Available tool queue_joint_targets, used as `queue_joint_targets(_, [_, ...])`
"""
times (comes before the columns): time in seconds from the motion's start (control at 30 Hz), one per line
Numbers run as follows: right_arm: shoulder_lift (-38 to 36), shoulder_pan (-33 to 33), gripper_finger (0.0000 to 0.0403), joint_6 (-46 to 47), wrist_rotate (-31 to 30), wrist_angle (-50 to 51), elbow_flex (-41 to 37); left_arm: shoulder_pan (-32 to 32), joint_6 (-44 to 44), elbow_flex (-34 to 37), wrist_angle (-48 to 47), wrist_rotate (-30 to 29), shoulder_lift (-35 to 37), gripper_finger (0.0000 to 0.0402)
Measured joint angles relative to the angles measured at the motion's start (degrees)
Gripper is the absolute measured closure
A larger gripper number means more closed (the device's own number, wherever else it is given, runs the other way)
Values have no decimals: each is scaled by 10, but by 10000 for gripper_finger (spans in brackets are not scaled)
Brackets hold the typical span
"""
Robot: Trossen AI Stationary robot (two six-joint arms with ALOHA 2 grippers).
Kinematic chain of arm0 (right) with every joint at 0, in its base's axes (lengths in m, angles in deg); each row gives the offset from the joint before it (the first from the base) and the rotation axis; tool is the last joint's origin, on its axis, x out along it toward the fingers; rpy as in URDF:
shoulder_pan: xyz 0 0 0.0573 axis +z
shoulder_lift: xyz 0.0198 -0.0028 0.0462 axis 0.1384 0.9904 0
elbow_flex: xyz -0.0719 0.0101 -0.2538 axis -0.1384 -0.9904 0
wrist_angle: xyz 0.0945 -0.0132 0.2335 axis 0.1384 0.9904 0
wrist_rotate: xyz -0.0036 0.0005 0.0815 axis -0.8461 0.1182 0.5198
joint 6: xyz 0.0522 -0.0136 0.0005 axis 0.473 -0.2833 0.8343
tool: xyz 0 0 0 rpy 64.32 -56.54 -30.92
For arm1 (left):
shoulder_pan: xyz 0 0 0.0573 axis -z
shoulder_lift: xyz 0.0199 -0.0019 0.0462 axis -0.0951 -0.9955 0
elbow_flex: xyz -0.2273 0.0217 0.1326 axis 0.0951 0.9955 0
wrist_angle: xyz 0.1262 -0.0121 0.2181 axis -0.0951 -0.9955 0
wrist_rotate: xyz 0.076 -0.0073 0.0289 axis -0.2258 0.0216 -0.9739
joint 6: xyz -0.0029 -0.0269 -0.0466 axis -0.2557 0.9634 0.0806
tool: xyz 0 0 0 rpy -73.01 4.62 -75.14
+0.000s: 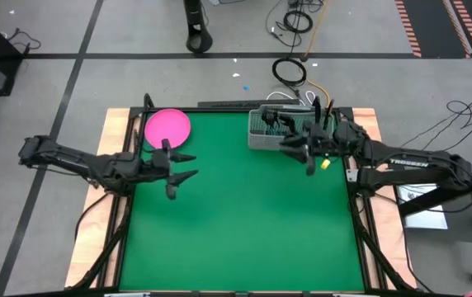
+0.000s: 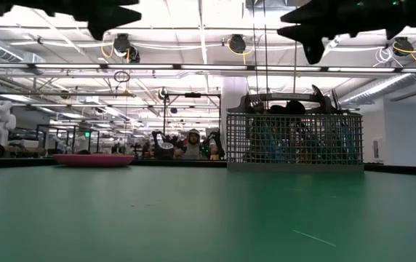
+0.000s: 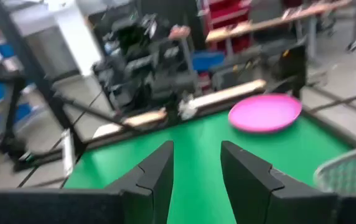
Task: Sort silverware
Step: Return to Home Position
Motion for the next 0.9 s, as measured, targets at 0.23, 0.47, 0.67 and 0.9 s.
queue_joint_targets(0.23, [-41, 51, 280, -1, 0, 111, 0, 36, 48, 0, -119, -2, 89, 189])
queue_joint_targets(0.47, [-44, 109, 280, -21, -93, 132, -22, 53, 46, 4, -165, -4, 119, 189])
queue_joint_targets(0.67, [-44, 135, 280, -1, -109, 20, -111, 53, 48, 89, -51, -3, 120, 189])
queue_joint_targets(0.9, [-80, 135, 280, 23, -116, -59, -200, 45, 37, 144, -19, 12, 191, 189])
